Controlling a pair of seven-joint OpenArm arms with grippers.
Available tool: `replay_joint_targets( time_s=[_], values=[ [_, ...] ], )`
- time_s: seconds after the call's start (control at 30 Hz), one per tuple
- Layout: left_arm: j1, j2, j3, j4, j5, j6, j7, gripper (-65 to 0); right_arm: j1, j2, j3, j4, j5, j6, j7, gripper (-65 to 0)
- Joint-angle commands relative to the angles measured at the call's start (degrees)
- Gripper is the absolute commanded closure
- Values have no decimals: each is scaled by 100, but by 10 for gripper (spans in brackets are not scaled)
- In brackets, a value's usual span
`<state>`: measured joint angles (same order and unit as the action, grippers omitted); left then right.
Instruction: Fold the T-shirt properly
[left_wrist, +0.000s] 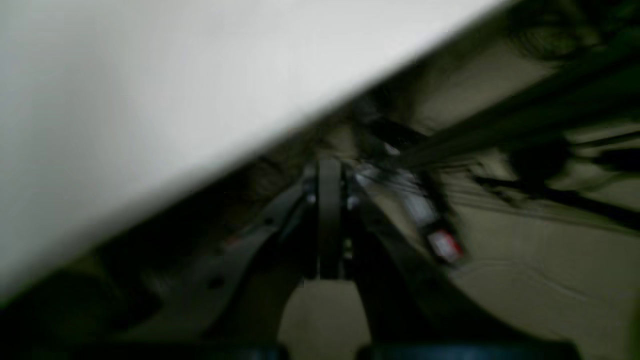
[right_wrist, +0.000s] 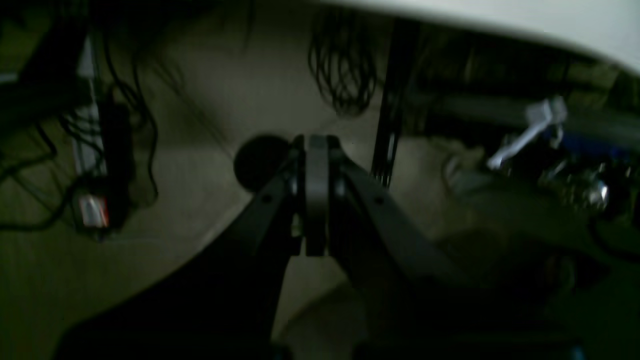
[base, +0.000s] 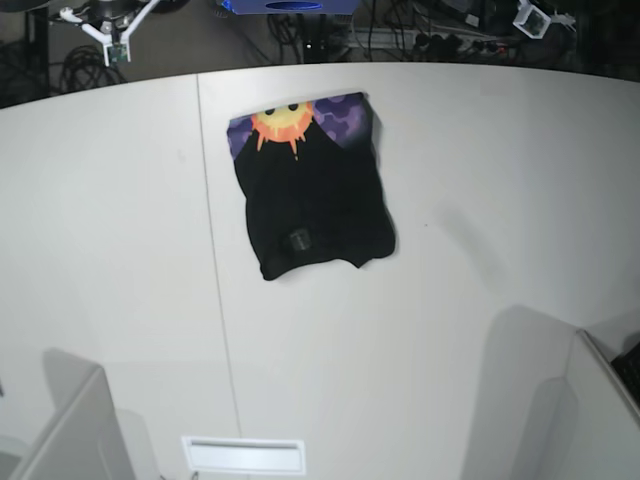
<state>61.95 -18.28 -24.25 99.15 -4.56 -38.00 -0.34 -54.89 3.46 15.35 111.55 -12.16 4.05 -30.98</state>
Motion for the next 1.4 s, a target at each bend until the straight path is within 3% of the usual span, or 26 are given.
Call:
replay_joint_targets(
  time_s=[0.0, 0.37, 0.6, 0.83, 0.93, 1.03, 1.37],
  values=[
    [-28, -31, 109, -179, -59, -20, -129, 0, -45, 27, 7, -65, -36, -32, 17, 0],
    [-406, -31, 856, -1770, -59, 6, -129, 0, 509, 247, -63, -2342, -54, -23, 8, 0],
    [-978, -31, 1146, -3019, -59, 24, -138, 0, 940, 748, -1179, -3942, -54, -23, 17, 0],
    [-1690, -31, 1146, -4460, -50, 24, -138, 0, 1388, 968, -2120, -5102, -45, -23, 17, 0],
    [-1989, -22, 1146, -4953, 311, 33, -138, 0, 1617, 1091, -2472, -5612, -45, -23, 131, 0],
    [-2332, 13, 1146, -5533, 803, 33, -366, 0, 1872, 1109, -2621, -6315, -36, -23, 676, 0],
    [-3993, 426, 1146, -8900, 2095, 1281, -2010, 0, 2566, 959, -2621, -7739, 69, 3, 2259, 0]
  ],
)
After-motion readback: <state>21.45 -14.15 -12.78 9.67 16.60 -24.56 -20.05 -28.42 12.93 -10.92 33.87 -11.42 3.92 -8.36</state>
